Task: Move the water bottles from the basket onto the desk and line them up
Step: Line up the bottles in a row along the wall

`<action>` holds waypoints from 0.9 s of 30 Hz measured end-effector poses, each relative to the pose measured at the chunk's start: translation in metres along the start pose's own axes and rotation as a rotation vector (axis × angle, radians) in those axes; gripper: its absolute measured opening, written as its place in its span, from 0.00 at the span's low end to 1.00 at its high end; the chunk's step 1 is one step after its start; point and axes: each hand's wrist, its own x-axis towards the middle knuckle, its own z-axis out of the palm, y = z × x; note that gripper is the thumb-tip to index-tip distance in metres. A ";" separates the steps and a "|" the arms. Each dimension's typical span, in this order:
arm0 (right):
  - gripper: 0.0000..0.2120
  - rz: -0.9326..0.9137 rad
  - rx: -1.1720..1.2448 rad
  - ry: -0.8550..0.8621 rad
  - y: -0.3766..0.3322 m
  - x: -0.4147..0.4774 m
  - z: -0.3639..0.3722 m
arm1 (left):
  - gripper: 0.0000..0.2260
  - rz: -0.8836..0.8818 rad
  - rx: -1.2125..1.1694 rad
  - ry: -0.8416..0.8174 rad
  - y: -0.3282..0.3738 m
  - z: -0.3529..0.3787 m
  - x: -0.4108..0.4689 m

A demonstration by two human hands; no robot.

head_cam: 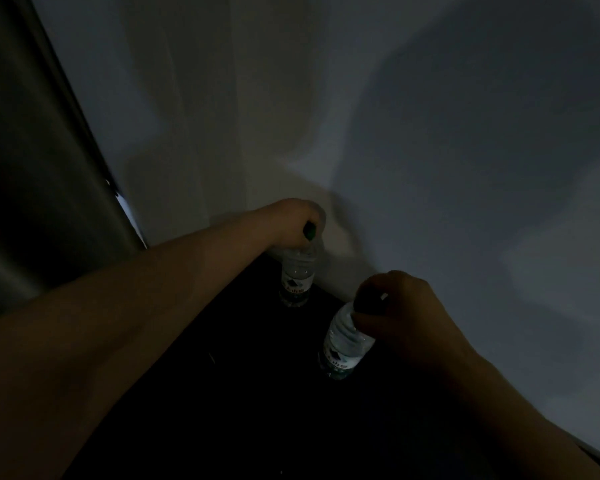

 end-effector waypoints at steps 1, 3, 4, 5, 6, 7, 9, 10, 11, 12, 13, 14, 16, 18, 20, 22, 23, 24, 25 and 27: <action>0.07 0.004 0.004 -0.002 0.000 0.003 0.000 | 0.14 0.001 -0.002 -0.006 -0.001 0.001 0.000; 0.07 0.015 0.016 -0.006 0.001 0.009 0.001 | 0.16 -0.001 -0.007 -0.011 -0.004 0.003 -0.001; 0.07 0.022 0.021 -0.009 0.002 0.013 0.000 | 0.15 0.001 -0.013 -0.009 -0.006 0.004 -0.002; 0.07 0.028 0.024 -0.008 0.003 0.016 -0.001 | 0.15 0.009 -0.019 -0.005 -0.007 0.004 -0.003; 0.07 0.033 0.024 -0.004 0.004 0.019 -0.001 | 0.14 0.020 -0.020 0.002 -0.008 0.005 -0.003; 0.07 0.036 0.019 0.003 0.005 0.021 -0.001 | 0.14 0.035 -0.019 0.008 -0.008 0.005 -0.004; 0.06 0.032 0.015 0.021 0.007 0.025 0.000 | 0.14 0.056 -0.011 0.016 -0.009 0.006 -0.004; 0.06 0.030 0.020 0.028 0.008 0.026 0.001 | 0.13 0.062 -0.008 0.018 -0.010 0.006 -0.004; 0.06 0.030 0.027 0.033 0.009 0.027 0.002 | 0.12 0.068 -0.006 0.019 -0.011 0.007 -0.004; 0.05 0.031 0.033 0.037 0.010 0.028 0.002 | 0.13 0.076 -0.008 0.023 -0.012 0.007 -0.004; 0.05 0.035 0.037 0.040 0.011 0.030 0.002 | 0.13 0.085 -0.013 0.027 -0.013 0.008 -0.005; 0.05 0.039 0.042 0.042 0.013 0.031 0.003 | 0.13 0.097 -0.018 0.035 -0.014 0.009 -0.006; 0.05 0.044 0.049 0.045 0.014 0.035 0.004 | 0.13 0.114 -0.027 0.059 -0.015 0.011 -0.009; 0.06 0.043 0.049 0.044 0.015 0.039 0.007 | 0.12 0.118 -0.031 0.090 -0.015 0.013 -0.011; 0.07 0.050 0.054 0.043 0.015 0.043 0.009 | 0.14 0.110 -0.041 0.099 -0.016 0.016 -0.010; 0.07 0.060 0.063 0.036 0.016 0.049 0.011 | 0.15 0.098 -0.053 0.092 -0.016 0.018 -0.008; 0.07 0.066 0.067 0.031 0.015 0.052 0.013 | 0.15 0.094 -0.056 0.093 -0.016 0.019 -0.008; 0.08 0.069 0.069 0.028 0.015 0.055 0.014 | 0.15 0.091 -0.053 0.096 -0.017 0.019 -0.007; 0.08 0.070 0.066 0.026 0.015 0.058 0.015 | 0.15 0.088 -0.047 0.101 -0.018 0.020 -0.006; 0.08 0.064 0.054 0.023 0.014 0.064 0.017 | 0.15 0.086 -0.039 0.116 -0.019 0.021 -0.007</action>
